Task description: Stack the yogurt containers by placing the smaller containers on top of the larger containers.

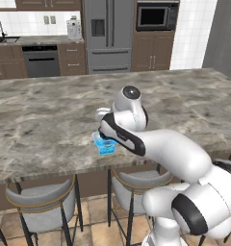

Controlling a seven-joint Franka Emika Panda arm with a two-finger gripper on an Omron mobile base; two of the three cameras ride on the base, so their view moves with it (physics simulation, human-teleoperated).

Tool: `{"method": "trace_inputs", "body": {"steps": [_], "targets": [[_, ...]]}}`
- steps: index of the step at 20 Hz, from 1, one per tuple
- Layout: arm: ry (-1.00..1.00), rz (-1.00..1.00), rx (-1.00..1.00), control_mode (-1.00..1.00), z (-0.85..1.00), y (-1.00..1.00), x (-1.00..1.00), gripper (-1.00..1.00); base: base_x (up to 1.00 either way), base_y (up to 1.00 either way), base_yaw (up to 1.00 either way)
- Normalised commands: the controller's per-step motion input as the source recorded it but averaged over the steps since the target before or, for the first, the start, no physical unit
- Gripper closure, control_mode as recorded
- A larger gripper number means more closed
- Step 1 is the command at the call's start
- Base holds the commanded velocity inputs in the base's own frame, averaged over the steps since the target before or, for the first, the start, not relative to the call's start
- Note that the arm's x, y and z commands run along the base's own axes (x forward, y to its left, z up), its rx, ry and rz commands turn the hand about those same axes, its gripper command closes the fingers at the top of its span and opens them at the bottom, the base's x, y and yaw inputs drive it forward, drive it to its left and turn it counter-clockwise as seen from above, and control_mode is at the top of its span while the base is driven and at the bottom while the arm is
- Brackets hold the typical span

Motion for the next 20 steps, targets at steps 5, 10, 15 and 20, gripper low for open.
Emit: {"method": "trace_inputs", "body": {"steps": [5,10,15,20], "targets": [[0.0,0.0,0.0,-1.0,-0.11,0.0,0.12,1.0,0.0,0.0,0.0],[0.0,0.0,0.0,-1.0,-0.1,0.01,0.13,1.0,0.0,0.0,0.0],[0.0,0.0,0.0,-1.0,-0.08,0.03,0.14,1.0,0.0,0.0,0.0],[0.0,0.0,0.0,-1.0,-0.06,0.05,0.13,1.0,0.0,0.0,0.0]]}}
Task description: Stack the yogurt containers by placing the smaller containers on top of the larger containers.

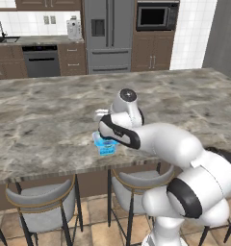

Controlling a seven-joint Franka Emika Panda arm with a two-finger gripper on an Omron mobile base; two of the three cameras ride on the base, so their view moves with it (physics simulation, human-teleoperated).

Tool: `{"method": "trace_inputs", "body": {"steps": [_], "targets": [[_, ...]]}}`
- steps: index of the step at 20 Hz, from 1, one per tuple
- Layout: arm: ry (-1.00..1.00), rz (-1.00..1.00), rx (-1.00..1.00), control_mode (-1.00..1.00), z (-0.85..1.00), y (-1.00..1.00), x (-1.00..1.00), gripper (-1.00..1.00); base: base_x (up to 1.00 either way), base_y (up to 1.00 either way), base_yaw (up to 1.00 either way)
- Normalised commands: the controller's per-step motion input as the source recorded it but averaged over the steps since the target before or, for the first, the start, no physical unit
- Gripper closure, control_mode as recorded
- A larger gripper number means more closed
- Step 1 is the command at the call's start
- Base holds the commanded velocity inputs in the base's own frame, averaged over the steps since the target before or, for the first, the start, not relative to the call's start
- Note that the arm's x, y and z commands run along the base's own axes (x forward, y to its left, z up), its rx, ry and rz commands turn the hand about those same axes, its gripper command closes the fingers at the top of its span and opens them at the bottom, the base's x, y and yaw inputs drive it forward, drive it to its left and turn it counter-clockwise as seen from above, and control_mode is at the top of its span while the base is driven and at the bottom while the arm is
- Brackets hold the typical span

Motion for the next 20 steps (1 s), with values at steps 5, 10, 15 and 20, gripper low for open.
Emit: {"method": "trace_inputs", "body": {"steps": [5,10,15,20], "targets": [[0.0,0.0,0.0,-1.0,-0.07,0.06,0.12,1.0,0.0,0.0,0.0],[0.0,0.0,0.0,-1.0,-0.09,0.03,0.11,1.0,0.0,0.0,0.0],[0.0,0.0,0.0,-1.0,-0.07,0.0,0.1,1.0,0.0,0.0,0.0],[0.0,0.0,0.0,-1.0,-0.07,0.02,0.1,1.0,0.0,0.0,0.0]]}}
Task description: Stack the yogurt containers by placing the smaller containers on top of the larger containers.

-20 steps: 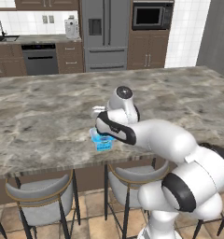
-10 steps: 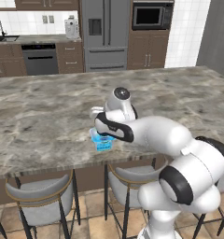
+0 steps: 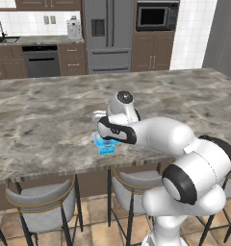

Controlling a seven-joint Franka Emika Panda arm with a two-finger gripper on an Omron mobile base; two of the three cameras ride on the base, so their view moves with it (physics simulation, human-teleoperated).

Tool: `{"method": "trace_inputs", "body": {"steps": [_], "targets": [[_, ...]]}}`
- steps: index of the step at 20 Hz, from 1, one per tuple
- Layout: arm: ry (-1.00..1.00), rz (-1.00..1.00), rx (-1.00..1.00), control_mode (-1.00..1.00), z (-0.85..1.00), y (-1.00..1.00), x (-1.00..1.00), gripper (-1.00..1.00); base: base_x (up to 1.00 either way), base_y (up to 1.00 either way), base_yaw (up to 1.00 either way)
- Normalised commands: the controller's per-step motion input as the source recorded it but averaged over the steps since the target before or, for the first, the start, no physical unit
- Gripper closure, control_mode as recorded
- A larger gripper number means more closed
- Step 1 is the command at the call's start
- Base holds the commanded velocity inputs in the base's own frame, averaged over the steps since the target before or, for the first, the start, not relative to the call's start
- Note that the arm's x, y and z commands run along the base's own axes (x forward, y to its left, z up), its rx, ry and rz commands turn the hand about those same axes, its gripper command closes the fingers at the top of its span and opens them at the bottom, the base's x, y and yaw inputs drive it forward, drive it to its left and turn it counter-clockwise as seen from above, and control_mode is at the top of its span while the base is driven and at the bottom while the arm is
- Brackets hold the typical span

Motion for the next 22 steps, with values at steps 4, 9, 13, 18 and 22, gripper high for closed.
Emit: {"method": "trace_inputs", "body": {"steps": [4,9,13,18,22], "targets": [[0.0,0.0,0.0,-1.0,-0.07,0.04,0.1,1.0,0.0,0.0,0.0],[0.0,0.0,0.0,-1.0,-0.07,0.05,0.09,1.0,0.0,0.0,0.0],[0.0,0.0,0.0,-1.0,-0.08,0.05,0.09,1.0,0.0,0.0,0.0],[0.0,0.0,0.0,-1.0,-0.08,0.05,0.09,1.0,0.0,0.0,0.0],[0.0,0.0,0.0,-1.0,-0.08,0.05,0.09,1.0,0.0,0.0,0.0]]}}
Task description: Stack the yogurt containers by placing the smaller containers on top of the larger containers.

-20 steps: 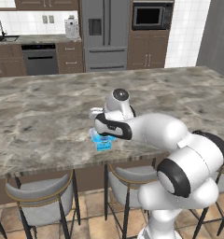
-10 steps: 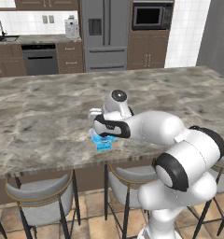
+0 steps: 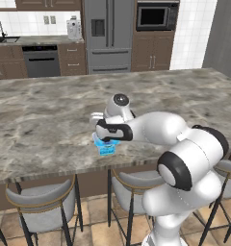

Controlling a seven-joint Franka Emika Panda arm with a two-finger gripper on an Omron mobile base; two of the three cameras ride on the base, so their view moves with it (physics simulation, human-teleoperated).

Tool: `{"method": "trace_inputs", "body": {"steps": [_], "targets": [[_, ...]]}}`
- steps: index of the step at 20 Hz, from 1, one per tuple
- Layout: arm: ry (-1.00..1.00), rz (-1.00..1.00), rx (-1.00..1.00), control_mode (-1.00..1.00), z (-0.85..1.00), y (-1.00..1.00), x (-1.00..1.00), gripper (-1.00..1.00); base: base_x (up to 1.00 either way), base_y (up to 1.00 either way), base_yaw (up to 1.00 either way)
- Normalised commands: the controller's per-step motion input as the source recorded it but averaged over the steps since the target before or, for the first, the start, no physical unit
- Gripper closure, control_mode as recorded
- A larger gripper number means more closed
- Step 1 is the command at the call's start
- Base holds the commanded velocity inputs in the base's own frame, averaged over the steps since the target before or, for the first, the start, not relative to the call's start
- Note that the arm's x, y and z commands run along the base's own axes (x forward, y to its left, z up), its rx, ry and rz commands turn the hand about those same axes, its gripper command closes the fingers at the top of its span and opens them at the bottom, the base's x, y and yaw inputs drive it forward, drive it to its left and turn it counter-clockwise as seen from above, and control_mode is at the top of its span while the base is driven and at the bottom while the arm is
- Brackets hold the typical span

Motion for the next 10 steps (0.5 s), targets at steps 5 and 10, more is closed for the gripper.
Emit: {"method": "trace_inputs", "body": {"steps": [5,10], "targets": [[0.0,0.0,0.0,-1.0,-0.07,0.04,0.09,1.0,0.0,0.0,0.0],[0.0,0.0,0.0,-1.0,-0.06,0.04,0.11,1.0,0.0,0.0,0.0]]}}
